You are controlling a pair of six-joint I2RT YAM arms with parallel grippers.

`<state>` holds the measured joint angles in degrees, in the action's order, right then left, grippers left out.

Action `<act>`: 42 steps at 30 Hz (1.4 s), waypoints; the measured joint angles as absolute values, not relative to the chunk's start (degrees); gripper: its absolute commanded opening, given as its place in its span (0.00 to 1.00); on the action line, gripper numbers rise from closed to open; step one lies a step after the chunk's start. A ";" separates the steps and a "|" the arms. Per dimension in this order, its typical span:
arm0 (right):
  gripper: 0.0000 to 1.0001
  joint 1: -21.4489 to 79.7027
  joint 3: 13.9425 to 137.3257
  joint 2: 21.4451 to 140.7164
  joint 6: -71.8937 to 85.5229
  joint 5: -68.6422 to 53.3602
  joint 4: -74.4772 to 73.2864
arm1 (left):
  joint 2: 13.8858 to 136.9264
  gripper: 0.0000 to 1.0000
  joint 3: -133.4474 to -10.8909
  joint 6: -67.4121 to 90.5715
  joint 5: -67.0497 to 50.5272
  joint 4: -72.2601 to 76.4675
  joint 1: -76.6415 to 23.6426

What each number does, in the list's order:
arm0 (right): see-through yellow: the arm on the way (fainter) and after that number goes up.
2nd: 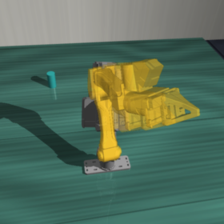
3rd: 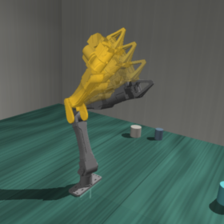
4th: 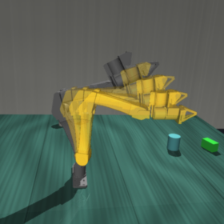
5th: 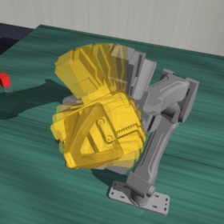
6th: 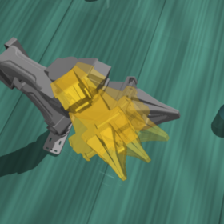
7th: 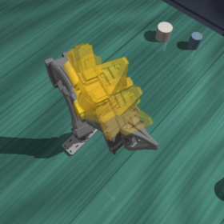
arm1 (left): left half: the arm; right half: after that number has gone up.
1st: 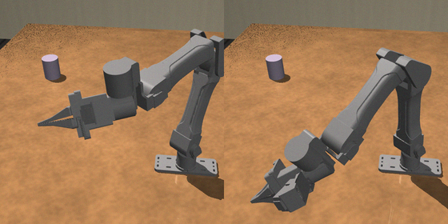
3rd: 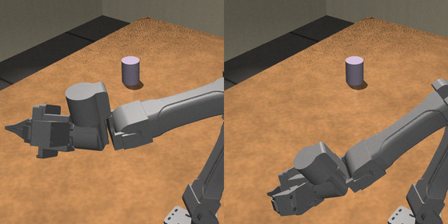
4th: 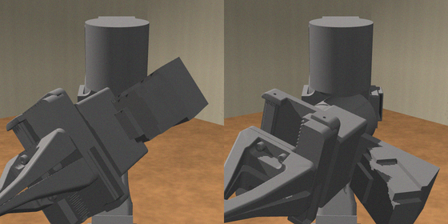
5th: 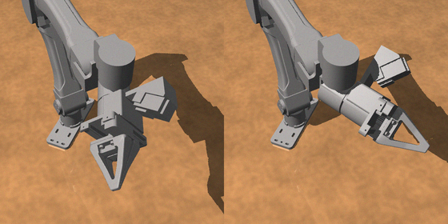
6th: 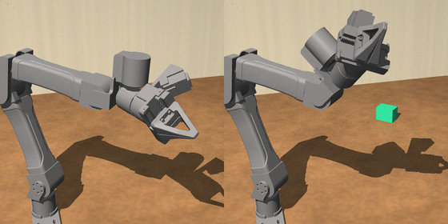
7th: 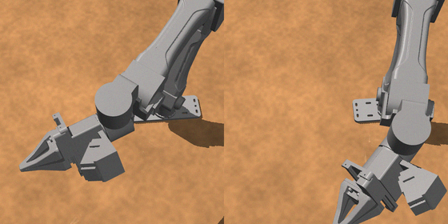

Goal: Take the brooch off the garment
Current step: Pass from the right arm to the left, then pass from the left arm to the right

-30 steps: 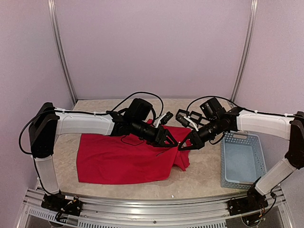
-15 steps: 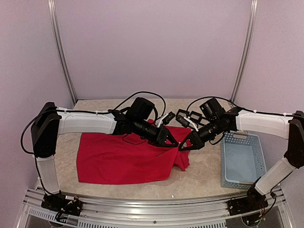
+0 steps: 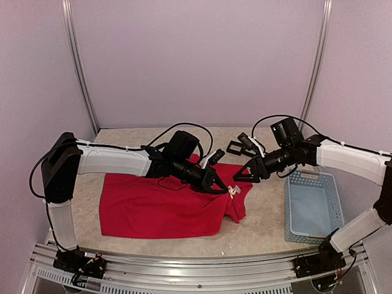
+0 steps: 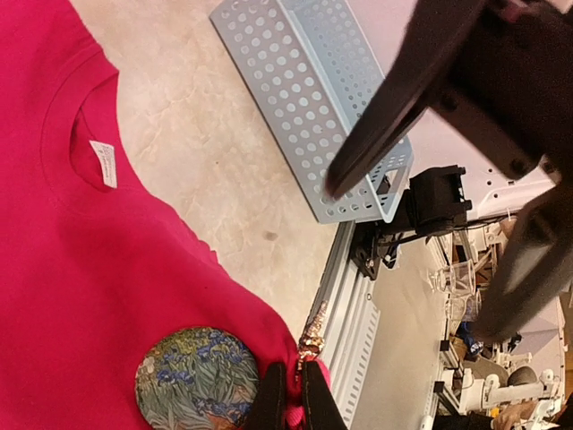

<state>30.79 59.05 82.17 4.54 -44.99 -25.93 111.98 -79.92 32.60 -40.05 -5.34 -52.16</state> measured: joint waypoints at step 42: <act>0.31 29.06 55.20 84.99 17.98 -52.36 -8.93 | 104.77 0.00 -72.31 42.00 -38.76 6.83 -48.03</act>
<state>29.06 55.20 84.99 17.98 -52.36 -8.93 104.77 -72.31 42.00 -38.76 6.83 -48.03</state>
